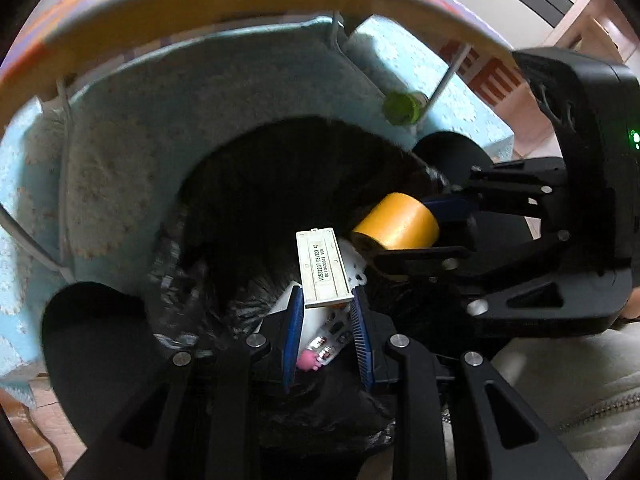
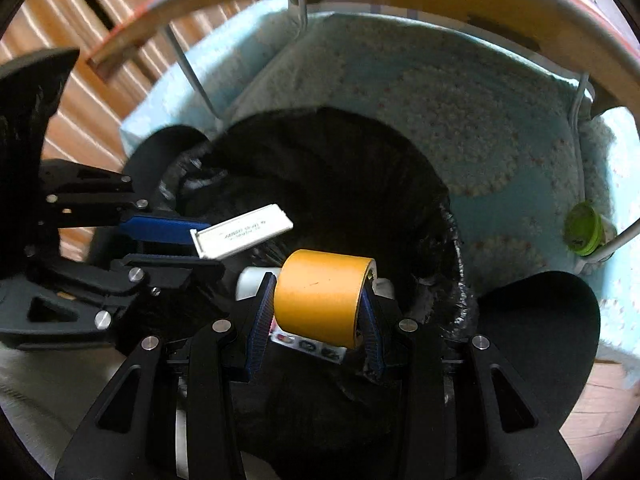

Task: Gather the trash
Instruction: 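Open both grippers to drop the card and tape roll into the bin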

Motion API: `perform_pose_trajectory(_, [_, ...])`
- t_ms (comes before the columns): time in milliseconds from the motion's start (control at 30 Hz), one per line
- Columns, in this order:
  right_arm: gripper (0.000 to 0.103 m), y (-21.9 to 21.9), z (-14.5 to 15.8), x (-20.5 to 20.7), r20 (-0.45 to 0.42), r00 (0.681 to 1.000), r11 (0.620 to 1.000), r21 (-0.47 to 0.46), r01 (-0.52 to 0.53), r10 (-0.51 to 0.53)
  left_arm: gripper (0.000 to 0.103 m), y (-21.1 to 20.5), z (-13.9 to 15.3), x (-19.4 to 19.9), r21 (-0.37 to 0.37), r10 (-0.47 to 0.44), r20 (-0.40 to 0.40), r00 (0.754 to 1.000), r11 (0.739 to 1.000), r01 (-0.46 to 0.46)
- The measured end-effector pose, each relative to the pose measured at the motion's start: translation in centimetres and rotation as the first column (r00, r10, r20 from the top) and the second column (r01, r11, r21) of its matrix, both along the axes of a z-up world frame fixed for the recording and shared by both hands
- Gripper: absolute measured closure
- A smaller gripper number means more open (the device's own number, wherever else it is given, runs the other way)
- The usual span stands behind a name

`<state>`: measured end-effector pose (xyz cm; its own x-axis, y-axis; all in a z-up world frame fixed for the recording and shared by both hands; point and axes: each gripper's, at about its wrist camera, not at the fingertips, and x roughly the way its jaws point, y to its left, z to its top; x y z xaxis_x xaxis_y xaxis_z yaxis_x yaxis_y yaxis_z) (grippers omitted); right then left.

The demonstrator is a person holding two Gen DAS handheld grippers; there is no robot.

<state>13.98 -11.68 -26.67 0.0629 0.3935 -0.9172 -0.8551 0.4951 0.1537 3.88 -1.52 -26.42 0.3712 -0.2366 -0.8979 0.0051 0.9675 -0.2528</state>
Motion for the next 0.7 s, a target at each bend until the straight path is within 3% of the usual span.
perform_pose_trajectory(233, [0.064,0.5,-1.9,-0.5,-0.023,1.0,0.999,-0.035,-0.018,0.017,0.08,-0.3,-2.2,0.5,0.014,0.008,-0.078,0.997,1.0,-0.007])
perform_pose_trajectory(600, [0.063,1.0,-3.5,0.3,-0.073,0.997,0.998,-0.058,-0.009,0.005,0.08,-0.6,-2.9,1.1,0.031,0.011,-0.114,0.993,1.0,-0.007])
perform_pose_trajectory(700, [0.06,1.0,-3.5,0.2,-0.072,0.997,0.998,-0.059,-0.01,0.006,0.07,-1.2,-2.7,0.9,0.046,-0.02,-0.109,0.994,0.999,0.025])
